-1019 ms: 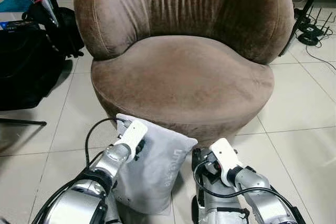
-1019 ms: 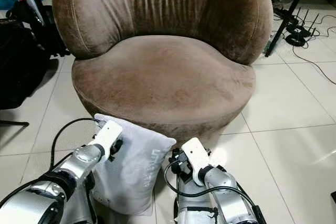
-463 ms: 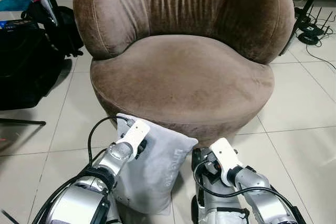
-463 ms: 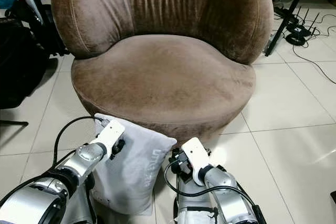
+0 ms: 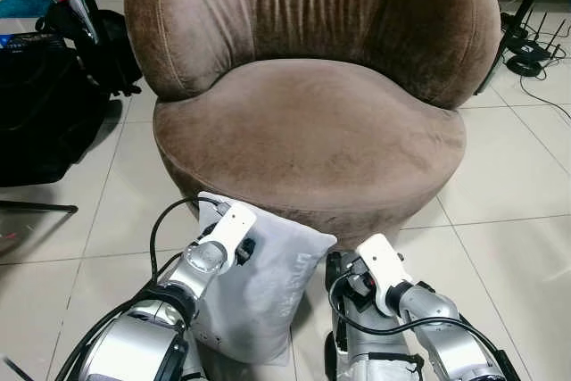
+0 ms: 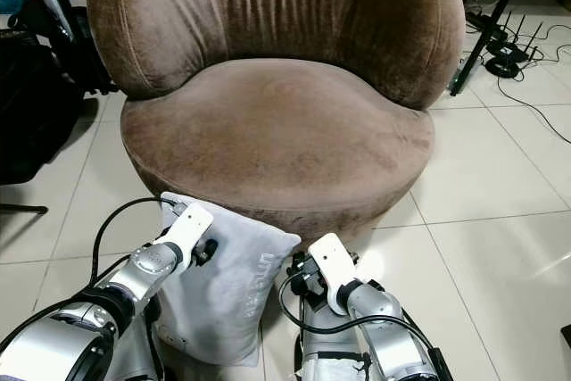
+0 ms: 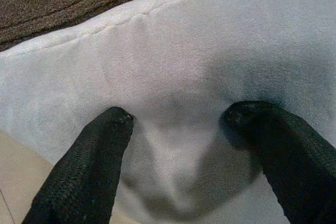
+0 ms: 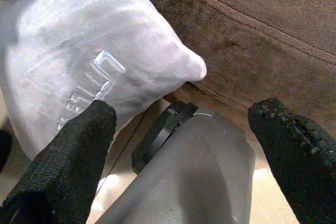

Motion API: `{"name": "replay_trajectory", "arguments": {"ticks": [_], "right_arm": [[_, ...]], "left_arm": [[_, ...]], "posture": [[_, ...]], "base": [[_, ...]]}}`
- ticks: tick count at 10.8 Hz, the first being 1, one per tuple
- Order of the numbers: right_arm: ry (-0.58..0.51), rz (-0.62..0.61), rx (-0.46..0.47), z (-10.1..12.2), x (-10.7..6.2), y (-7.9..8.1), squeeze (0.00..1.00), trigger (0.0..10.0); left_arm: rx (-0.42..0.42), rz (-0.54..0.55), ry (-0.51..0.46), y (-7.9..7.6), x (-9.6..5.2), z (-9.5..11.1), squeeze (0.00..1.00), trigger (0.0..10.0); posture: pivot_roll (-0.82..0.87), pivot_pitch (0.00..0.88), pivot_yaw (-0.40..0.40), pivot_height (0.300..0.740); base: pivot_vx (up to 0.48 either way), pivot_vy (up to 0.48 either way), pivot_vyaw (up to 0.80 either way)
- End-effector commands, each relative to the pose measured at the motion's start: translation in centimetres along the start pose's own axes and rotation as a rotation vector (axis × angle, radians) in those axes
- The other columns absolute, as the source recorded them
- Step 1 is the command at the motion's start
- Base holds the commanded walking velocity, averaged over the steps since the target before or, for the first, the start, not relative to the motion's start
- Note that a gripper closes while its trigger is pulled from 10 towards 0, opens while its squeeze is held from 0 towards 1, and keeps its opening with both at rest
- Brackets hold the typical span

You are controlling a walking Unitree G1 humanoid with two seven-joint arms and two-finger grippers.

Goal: Move the pillow to the sofa from floor

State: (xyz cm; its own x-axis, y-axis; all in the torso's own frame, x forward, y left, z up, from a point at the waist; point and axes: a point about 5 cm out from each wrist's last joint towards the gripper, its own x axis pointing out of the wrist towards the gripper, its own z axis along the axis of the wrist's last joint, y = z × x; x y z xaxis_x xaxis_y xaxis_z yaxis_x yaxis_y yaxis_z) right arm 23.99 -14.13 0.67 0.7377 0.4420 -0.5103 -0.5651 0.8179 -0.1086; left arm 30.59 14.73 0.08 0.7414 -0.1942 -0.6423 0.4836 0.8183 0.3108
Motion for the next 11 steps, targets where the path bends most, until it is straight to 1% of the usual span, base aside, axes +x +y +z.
{"name": "replay_trajectory", "arguments": {"ticks": [1,4,5,9,11], "right_arm": [[0.007,-0.003,-0.007,-0.08,-0.22,-0.23,0.0,10.0],[0.01,-0.001,-0.006,-0.17,-0.23,-0.12,0.0,10.0],[0.013,0.0,-0.006,-0.28,-0.31,-0.06,0.0,10.0],[0.019,0.001,-0.004,-0.39,-0.29,-0.06,0.0,10.0],[0.022,0.003,-0.003,-0.52,-0.41,0.04,0.0,10.0]], "left_arm": [[0.033,-0.019,-0.02,-0.18,0.17,0.9,1.0,10.0],[0.068,-0.038,-0.021,-0.35,0.19,1.02,1.0,10.0],[0.057,-0.048,-0.022,-0.55,0.21,1.0,1.0,10.0],[0.071,-0.076,-0.022,-0.86,0.23,1.02,1.0,10.0],[0.097,-0.08,0.015,-0.86,0.25,0.75,1.0,10.0]], "posture": [[-0.26,0.068,-0.044,0.463],[-0.26,0.069,-0.043,0.463],[-0.26,0.079,-0.046,0.463],[-0.25,0.084,-0.046,0.463],[-0.25,0.09,-0.046,0.463]], "base": [[0.0,0.0,0.0],[0.0,0.0,0.0],[0.0,0.0,0.0],[0.0,0.0,0.0],[0.0,0.0,0.0]]}}
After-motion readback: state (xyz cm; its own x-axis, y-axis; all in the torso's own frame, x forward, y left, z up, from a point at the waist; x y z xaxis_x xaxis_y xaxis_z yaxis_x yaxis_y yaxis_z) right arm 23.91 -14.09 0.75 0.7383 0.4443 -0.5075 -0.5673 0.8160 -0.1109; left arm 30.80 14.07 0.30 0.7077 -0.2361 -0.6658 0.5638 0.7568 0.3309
